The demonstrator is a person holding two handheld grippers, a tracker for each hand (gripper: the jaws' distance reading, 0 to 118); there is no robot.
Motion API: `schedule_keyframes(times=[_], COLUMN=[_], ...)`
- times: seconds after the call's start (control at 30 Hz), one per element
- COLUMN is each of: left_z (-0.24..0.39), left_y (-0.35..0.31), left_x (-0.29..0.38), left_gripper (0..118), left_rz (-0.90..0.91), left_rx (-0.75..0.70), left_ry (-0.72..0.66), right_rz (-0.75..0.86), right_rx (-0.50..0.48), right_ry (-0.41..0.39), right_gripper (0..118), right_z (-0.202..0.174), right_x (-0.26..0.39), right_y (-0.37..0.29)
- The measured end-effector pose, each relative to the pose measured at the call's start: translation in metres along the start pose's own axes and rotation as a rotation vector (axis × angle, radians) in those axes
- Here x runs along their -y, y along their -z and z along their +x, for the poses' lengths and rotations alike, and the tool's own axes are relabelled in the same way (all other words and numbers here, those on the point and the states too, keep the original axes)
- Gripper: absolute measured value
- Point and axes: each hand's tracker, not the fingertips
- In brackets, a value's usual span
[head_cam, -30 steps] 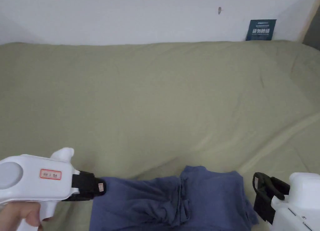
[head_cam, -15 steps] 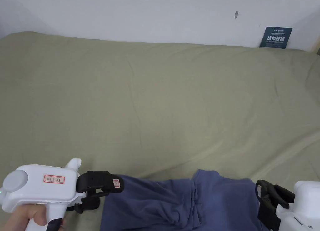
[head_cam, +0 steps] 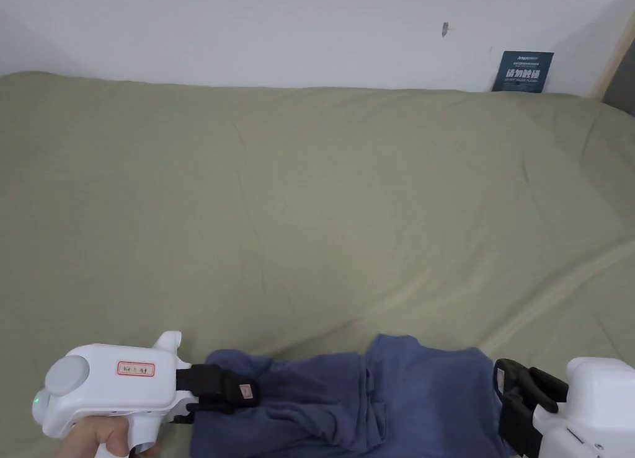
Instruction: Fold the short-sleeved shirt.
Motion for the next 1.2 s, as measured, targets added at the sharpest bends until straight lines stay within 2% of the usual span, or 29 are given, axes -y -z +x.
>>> schedule_keyframes(times=[0.13,0.23,0.37,0.43,0.5,0.6,0.87,1.07,1.1,1.13,1.2], left_z=[0.007,0.011,0.018,0.029,0.047,0.079,0.174,0.193,0.194,0.194,0.193], left_y=[-0.042,-0.094,-0.166,-0.189,-0.197,-0.186,-0.100,-0.007,0.007,0.025,0.058], left_x=[0.001,-0.001,0.002,0.005,0.006,0.005,0.006,0.010,0.011,0.011,0.015], left_gripper=[10,10,10,10,10,10,10,10,18,41,118], left_rz=[0.077,0.139,0.241,0.262,0.249,0.204,0.095,0.004,0.005,0.004,0.010], left_rx=[0.010,-0.085,-0.301,-0.385,-0.455,-0.536,-0.775,-0.849,-0.846,-0.842,-0.798], left_ry=[-0.009,0.024,0.047,0.048,0.111,0.125,0.301,0.377,0.379,0.387,0.419], right_rz=[0.018,0.025,0.033,0.036,0.039,0.039,0.053,0.063,0.063,0.063,0.060], right_rx=[-0.008,-0.018,-0.038,-0.055,-0.064,-0.080,-0.102,-0.096,-0.092,-0.088,-0.078], right_ry=[-0.007,-0.016,-0.045,-0.051,-0.053,-0.042,-0.018,0.014,0.013,0.012,0.017], right_gripper=[1,1,1,1,1,1,1,1,1,1,1], right_z=[0.002,0.005,0.004,0.003,0.001,-0.003,-0.001,0.009,0.010,0.012,0.015], right_x=[-0.005,-0.009,-0.014,-0.015,-0.015,-0.014,-0.010,-0.008,-0.008,-0.007,-0.006], right_y=[-0.004,-0.002,0.003,0.005,0.008,0.008,-0.002,-0.005,-0.006,-0.006,-0.007])
